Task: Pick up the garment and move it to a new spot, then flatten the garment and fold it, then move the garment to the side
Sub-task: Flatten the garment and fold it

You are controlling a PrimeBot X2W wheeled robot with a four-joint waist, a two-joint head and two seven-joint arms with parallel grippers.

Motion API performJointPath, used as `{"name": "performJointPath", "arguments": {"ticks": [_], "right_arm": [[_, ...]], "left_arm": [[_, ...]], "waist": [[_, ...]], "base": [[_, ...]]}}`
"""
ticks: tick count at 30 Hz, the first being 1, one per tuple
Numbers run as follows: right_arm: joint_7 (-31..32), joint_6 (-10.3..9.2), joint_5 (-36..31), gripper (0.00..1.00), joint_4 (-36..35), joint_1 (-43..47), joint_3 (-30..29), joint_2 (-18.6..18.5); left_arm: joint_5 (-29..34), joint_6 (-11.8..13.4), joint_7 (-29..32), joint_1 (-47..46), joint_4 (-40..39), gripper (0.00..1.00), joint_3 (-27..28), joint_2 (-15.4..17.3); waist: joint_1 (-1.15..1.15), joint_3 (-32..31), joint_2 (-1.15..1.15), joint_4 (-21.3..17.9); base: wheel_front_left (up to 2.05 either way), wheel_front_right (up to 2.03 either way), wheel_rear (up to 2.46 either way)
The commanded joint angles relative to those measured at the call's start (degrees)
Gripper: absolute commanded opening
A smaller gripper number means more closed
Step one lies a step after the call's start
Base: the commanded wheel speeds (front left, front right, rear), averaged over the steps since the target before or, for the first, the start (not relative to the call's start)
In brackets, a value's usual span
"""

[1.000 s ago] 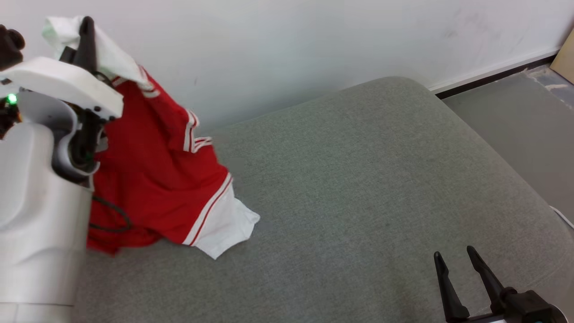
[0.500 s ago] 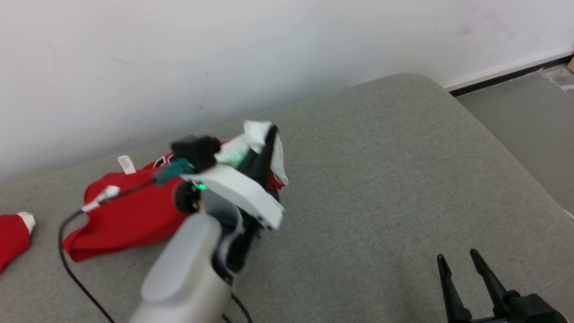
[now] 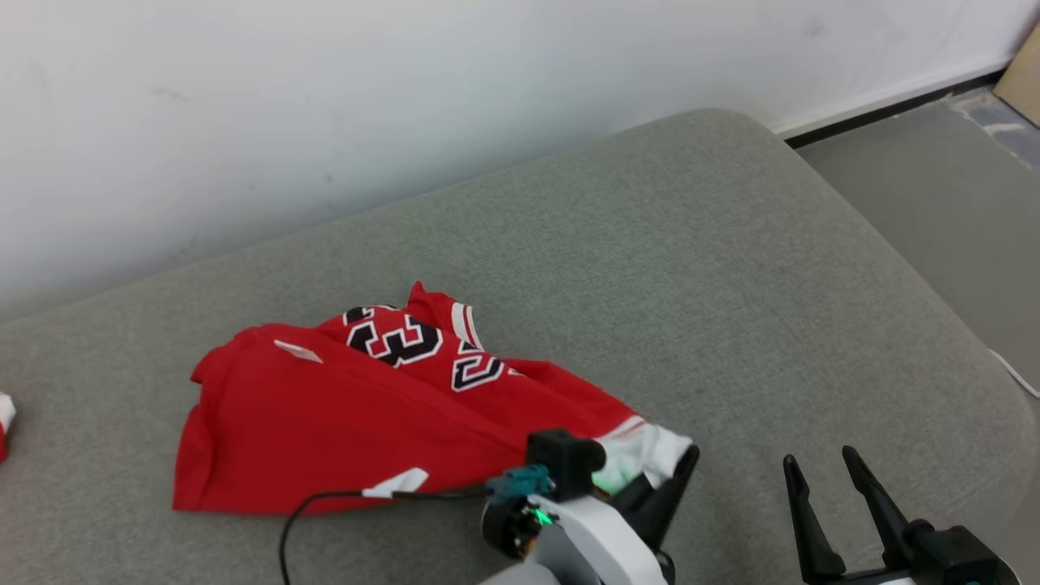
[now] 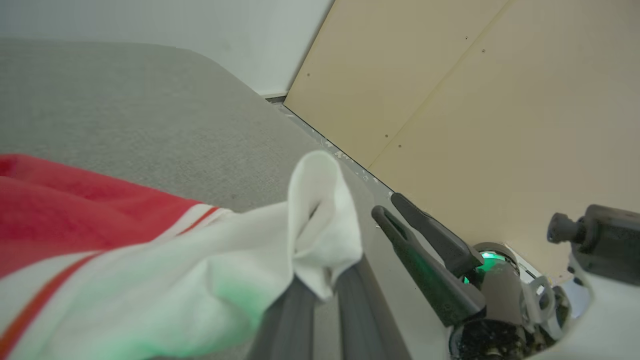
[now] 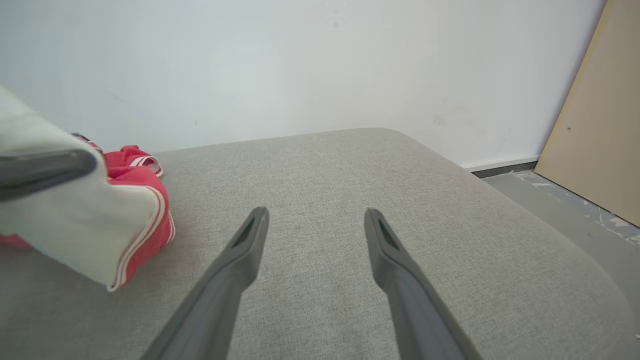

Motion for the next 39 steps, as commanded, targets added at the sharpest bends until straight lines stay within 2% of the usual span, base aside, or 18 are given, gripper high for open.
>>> {"name": "performJointPath", "arguments": {"ticks": [1,6,12,14,15,16,22,28,32,35,39], "right_arm": [[0.1,-0.12,0.3,1.0,0.2,-0.3,-0.2,-0.1],[0.1,-0.11,0.4,1.0,0.3,-0.4,-0.9,0.2],[0.1,-0.12,0.0,1.0,0.5,-0.9,-1.1,0.5],[0.1,-0.11,0.0,1.0,0.5,-1.1,-1.0,0.7],[0.1,-0.12,0.0,1.0,0.5,-1.1,-0.9,0.7],[0.1,-0.11,0.0,1.0,0.5,-1.1,-0.9,0.7],[0.1,-0.11,-0.4,1.0,0.8,-0.7,-1.3,0.7],[0.1,-0.12,-0.7,1.0,0.9,-0.3,-1.3,0.4],[0.1,-0.12,-0.7,1.0,0.7,0.6,-1.5,0.0],[0.1,-0.12,-0.8,1.0,0.6,1.2,-1.9,-0.3],[0.1,-0.12,-1.0,1.0,0.5,1.8,-2.3,-0.4]], "left_arm": [[-1.1,0.3,-0.5,-0.7,0.6,0.0,-1.4,0.2],[-4.6,1.4,-2.7,-1.8,1.6,0.0,-4.6,0.2],[-6.5,2.7,-3.8,-4.2,-0.9,0.0,-1.7,0.2],[-6.3,3.2,-3.8,-3.5,-2.1,0.44,-1.3,0.1],[-6.6,3.0,-3.8,-3.1,-2.6,0.81,-1.9,0.1],[-6.9,2.8,-3.8,-3.1,-3.0,1.0,-2.5,0.1],[-11.8,0.8,-3.8,-4.7,-4.5,1.0,-9.3,0.1],[-14.0,0.1,-3.8,-6.4,-6.4,1.0,-11.1,0.2],[-12.8,-0.7,-3.5,-7.1,-5.5,1.0,-12.3,0.1],[-11.3,-0.1,-3.6,-7.3,-4.6,1.0,-11.9,1.1],[-9.0,1.9,-3.8,-5.7,-4.7,1.0,-8.0,4.1]], "waist": [[0.0,0.6,0.0,-0.6],[0.0,1.5,0.0,-1.2],[0.0,1.8,0.0,-1.3],[0.0,1.8,0.0,-1.3],[0.0,1.8,0.0,-1.3],[0.0,1.8,0.0,-1.3],[0.0,1.5,0.0,-0.5],[0.0,0.4,0.0,0.6],[0.0,-0.5,0.0,1.6],[0.0,-1.2,0.0,2.4],[0.0,-2.1,0.0,3.5]], "base": [[0.0,0.0,0.0],[0.0,0.0,0.0],[0.0,0.0,0.0],[0.0,0.0,0.0],[0.0,0.0,0.0],[0.0,0.0,0.0],[0.0,0.0,0.0],[0.0,0.0,0.0],[0.0,0.0,0.0],[0.0,0.0,0.0],[0.0,0.0,0.0]]}}
